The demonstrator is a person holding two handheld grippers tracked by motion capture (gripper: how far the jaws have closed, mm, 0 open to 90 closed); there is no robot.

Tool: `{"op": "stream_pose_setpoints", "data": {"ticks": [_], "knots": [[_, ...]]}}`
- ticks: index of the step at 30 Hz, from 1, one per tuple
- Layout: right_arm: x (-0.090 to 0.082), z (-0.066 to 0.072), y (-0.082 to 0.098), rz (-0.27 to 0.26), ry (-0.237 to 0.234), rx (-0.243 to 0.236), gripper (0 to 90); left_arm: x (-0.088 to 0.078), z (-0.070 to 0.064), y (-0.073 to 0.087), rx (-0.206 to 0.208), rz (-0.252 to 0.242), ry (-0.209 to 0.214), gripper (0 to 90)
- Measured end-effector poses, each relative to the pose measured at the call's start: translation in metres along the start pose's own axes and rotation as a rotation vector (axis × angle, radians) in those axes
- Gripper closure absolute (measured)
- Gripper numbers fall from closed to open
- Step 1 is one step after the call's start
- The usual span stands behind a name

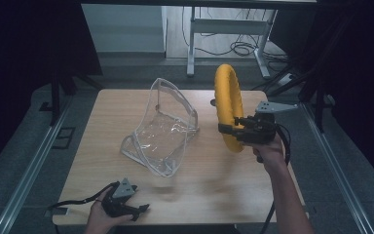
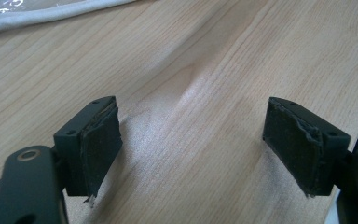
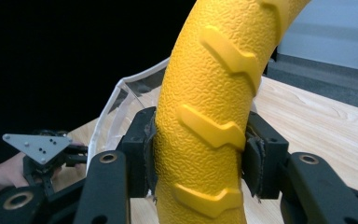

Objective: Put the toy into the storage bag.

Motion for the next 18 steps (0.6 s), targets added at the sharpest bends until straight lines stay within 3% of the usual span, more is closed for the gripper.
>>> {"op": "stream_pose_setpoints", "data": {"ticks": [7, 18], "knots": [[0.005, 0.004, -0.002, -0.026, -0.017, 0.010, 52.0, 0.000, 0.000, 0.000, 0.001, 0.000, 0.000, 19.1], [0.010, 0.015, -0.007, -0.108, -0.040, 0.029, 52.0, 0.000, 0.000, 0.000, 0.001, 0.000, -0.002, 19.0]]}}
Point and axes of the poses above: each handheld gripper's, and its own axes: x roughly forward along the jaws, y roughly out of its underside, z roughly to its left, the point moved 4 cm from there along x, roughly forward along the jaws, and after that the axes turned 1 degree about z, right-handed, at the moved point
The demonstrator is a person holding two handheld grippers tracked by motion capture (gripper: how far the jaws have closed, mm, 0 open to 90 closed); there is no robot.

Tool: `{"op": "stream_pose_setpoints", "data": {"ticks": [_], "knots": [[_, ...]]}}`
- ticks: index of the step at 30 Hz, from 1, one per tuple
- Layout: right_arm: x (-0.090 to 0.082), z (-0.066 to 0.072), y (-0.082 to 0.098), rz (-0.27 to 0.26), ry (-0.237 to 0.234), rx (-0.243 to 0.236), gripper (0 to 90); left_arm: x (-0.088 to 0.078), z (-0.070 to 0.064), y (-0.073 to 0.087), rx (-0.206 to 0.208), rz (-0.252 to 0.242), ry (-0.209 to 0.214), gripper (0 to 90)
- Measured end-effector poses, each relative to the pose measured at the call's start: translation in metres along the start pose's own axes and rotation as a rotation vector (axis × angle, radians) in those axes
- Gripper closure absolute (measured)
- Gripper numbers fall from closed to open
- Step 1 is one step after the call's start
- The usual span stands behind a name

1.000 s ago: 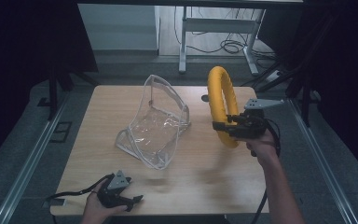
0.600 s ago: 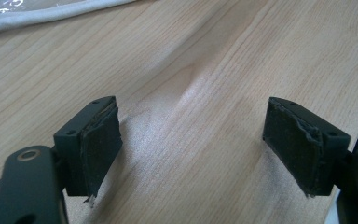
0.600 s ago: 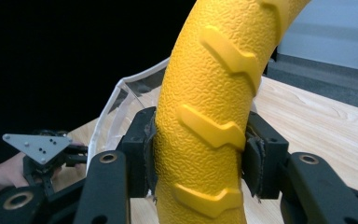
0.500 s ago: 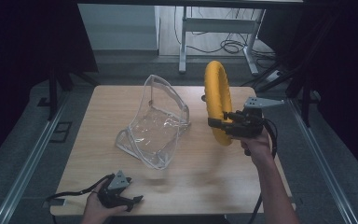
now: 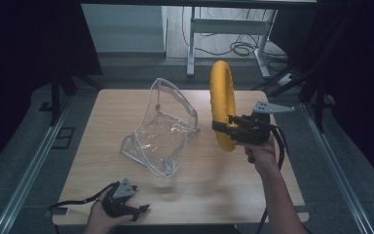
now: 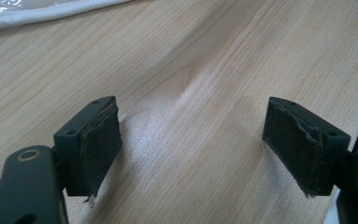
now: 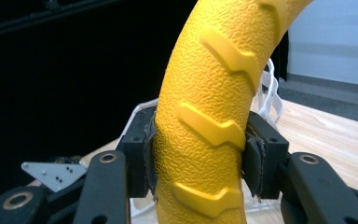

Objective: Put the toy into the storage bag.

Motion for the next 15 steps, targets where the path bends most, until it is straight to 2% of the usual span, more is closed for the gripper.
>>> {"op": "stream_pose_setpoints", "data": {"ticks": [7, 15], "knots": [[0.0035, 0.0056, -0.0035, -0.043, -0.012, 0.012, 51.9, 0.0003, -0.0002, 0.0002, 0.000, 0.002, 0.002, 19.0], [0.0088, 0.0081, -0.0051, -0.065, -0.023, 0.029, 51.8, 0.0008, -0.0004, 0.0004, 0.001, 0.006, 0.004, 19.0]]}}
Point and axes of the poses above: each handheld gripper's, and its own axes: x roughly forward along the jaws, y roughly out of its underside, z roughly to its left, the point moved 4 cm from there along x, roughly forward along the jaws, and after that the axes turned 1 degree about z, right-handed, at the moved point
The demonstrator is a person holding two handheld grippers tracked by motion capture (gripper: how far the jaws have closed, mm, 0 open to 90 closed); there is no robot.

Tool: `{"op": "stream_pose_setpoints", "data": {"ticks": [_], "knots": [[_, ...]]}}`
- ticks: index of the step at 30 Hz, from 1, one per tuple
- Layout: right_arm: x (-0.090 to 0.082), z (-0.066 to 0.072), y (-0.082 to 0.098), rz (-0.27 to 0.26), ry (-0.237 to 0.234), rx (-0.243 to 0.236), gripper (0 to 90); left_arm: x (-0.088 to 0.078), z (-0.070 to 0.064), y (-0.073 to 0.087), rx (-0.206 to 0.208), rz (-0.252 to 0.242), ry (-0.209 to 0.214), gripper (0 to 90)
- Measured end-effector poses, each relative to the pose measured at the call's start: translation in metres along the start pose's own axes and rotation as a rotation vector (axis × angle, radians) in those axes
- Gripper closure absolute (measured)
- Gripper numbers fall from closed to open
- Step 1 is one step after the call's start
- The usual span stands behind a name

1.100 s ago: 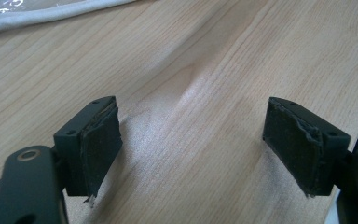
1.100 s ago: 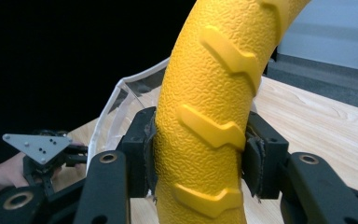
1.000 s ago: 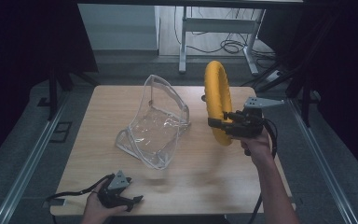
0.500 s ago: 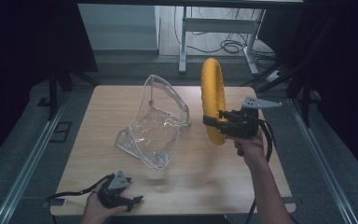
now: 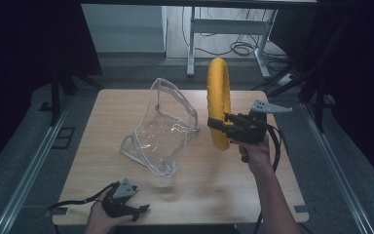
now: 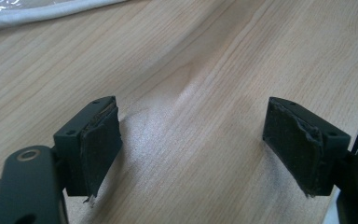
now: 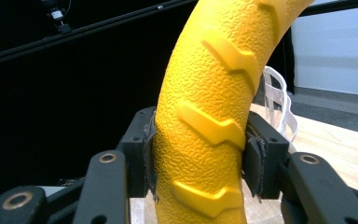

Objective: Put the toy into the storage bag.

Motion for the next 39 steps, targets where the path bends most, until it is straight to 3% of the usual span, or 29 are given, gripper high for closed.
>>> {"op": "stream_pose_setpoints", "data": {"ticks": [10, 21, 30, 39], "knots": [[0.007, 0.004, -0.002, -0.018, -0.006, 0.009, 51.8, 0.000, 0.000, 0.000, -0.002, -0.001, 0.002, 19.0], [0.009, 0.009, -0.010, -0.072, -0.014, 0.015, 51.7, 0.001, 0.000, 0.000, -0.002, 0.000, 0.003, 19.0], [0.011, 0.024, -0.023, -0.141, -0.033, 0.011, 51.7, 0.001, -0.001, 0.000, -0.006, -0.003, 0.006, 18.9], [0.015, 0.041, -0.039, -0.191, -0.062, -0.022, 51.6, -0.002, 0.000, -0.001, -0.002, -0.009, 0.003, 19.0]]}}
Point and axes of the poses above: each handheld gripper's, and its own axes: x roughly forward along the jaws, y roughly out of its underside, z roughly to its left, the point moved 4 cm from there along x, roughly forward along the jaws, and after that the axes turned 1 degree about z, right-handed, at the moved point
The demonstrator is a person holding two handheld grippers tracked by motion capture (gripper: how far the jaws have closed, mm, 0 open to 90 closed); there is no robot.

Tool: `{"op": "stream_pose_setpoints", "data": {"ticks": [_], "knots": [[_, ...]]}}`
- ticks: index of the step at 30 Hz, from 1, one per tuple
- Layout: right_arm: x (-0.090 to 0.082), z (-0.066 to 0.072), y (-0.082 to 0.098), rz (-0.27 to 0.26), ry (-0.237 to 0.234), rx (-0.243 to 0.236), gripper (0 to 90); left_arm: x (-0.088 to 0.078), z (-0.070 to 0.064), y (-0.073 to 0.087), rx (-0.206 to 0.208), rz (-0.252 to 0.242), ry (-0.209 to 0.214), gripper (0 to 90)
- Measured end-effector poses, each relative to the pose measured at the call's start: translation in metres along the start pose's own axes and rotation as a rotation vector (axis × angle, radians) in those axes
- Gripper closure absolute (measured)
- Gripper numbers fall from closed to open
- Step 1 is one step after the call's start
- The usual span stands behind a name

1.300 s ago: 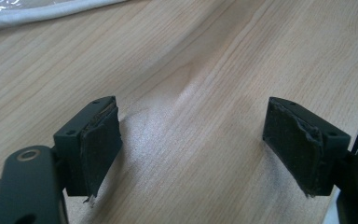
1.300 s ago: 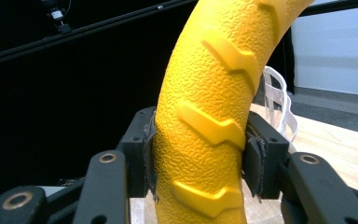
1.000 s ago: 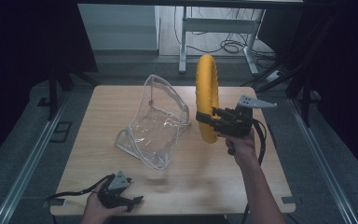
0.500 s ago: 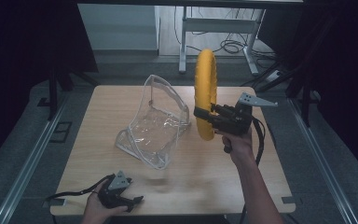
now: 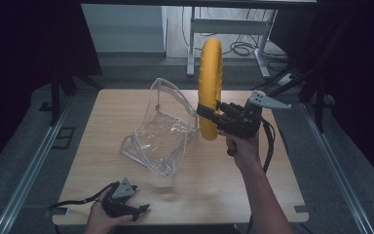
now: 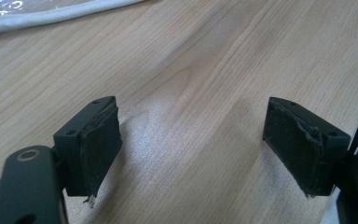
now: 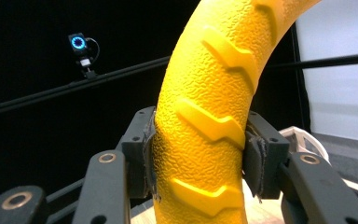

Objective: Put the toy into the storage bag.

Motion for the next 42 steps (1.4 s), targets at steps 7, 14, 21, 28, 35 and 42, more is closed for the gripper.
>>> {"op": "stream_pose_setpoints", "data": {"ticks": [7, 14, 21, 28, 35, 42], "knots": [[0.007, 0.015, -0.012, -0.020, -0.035, -0.024, 51.6, -0.001, 0.000, 0.000, -0.003, -0.003, 0.002, 19.0], [0.014, 0.029, -0.021, -0.030, -0.070, -0.043, 51.5, 0.000, 0.000, -0.001, -0.008, -0.009, 0.002, 19.0], [0.025, 0.037, -0.025, -0.031, -0.100, -0.050, 51.5, -0.001, 0.000, -0.001, -0.006, -0.012, -0.002, 19.0], [0.034, 0.045, -0.031, -0.037, -0.123, -0.056, 51.5, -0.002, 0.000, -0.001, -0.007, -0.013, 0.000, 19.0], [0.045, 0.052, -0.032, -0.035, -0.149, -0.063, 51.5, -0.002, 0.000, -0.001, -0.006, -0.011, 0.000, 19.0], [0.056, 0.053, -0.028, -0.029, -0.168, -0.051, 51.4, -0.002, 0.000, -0.001, -0.003, -0.009, -0.002, 19.0]]}}
Point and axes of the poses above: each handheld gripper's, and its own axes: x roughly forward along the jaws, y roughly out of its underside, z roughly to its left, the point moved 4 cm from there along x, roughly forward along the jaws, and after that the axes turned 1 degree about z, right-handed, at the moved point
